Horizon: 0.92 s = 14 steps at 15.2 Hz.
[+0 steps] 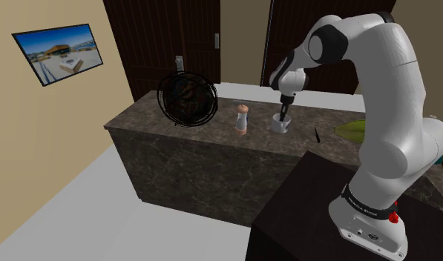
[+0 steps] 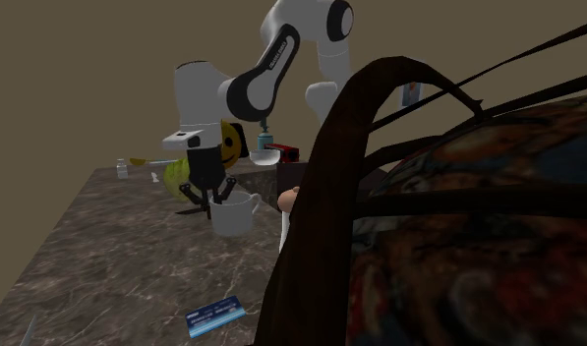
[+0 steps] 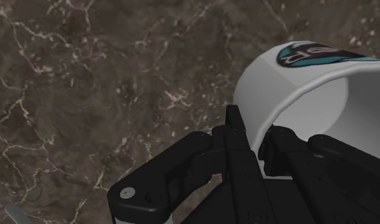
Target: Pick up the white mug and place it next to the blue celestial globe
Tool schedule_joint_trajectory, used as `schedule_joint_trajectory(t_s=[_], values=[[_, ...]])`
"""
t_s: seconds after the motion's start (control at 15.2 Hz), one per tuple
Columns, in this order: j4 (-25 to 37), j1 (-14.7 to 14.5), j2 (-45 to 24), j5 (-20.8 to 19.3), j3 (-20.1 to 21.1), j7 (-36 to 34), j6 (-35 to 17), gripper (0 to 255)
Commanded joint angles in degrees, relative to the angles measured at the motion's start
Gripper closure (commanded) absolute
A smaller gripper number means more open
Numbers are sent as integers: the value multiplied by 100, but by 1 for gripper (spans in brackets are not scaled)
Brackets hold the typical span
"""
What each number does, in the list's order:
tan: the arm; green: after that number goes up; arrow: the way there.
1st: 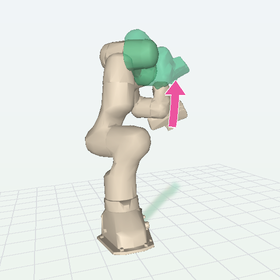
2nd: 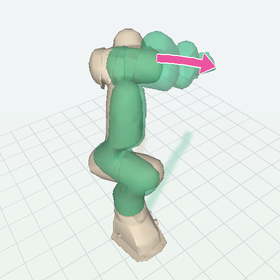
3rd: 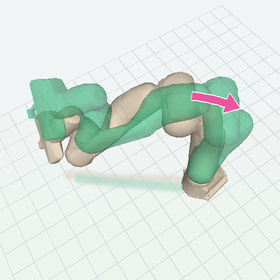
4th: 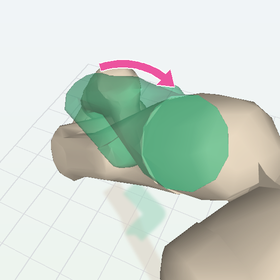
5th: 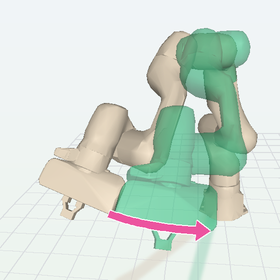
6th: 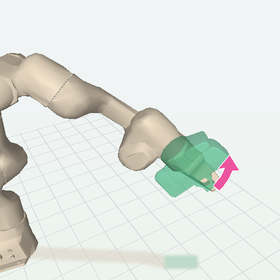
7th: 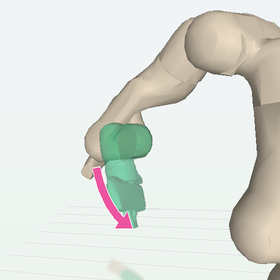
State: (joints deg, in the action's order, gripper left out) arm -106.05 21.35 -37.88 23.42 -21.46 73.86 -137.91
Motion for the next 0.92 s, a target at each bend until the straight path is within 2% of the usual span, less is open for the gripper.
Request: schedule_joint_trajectory(t_s=[0.0, 0.86], values=[[-19, -41, 120, -58, -50, -45, 98, 255], [-38, -245, 828, -439, -337, -300, 751, 255]])
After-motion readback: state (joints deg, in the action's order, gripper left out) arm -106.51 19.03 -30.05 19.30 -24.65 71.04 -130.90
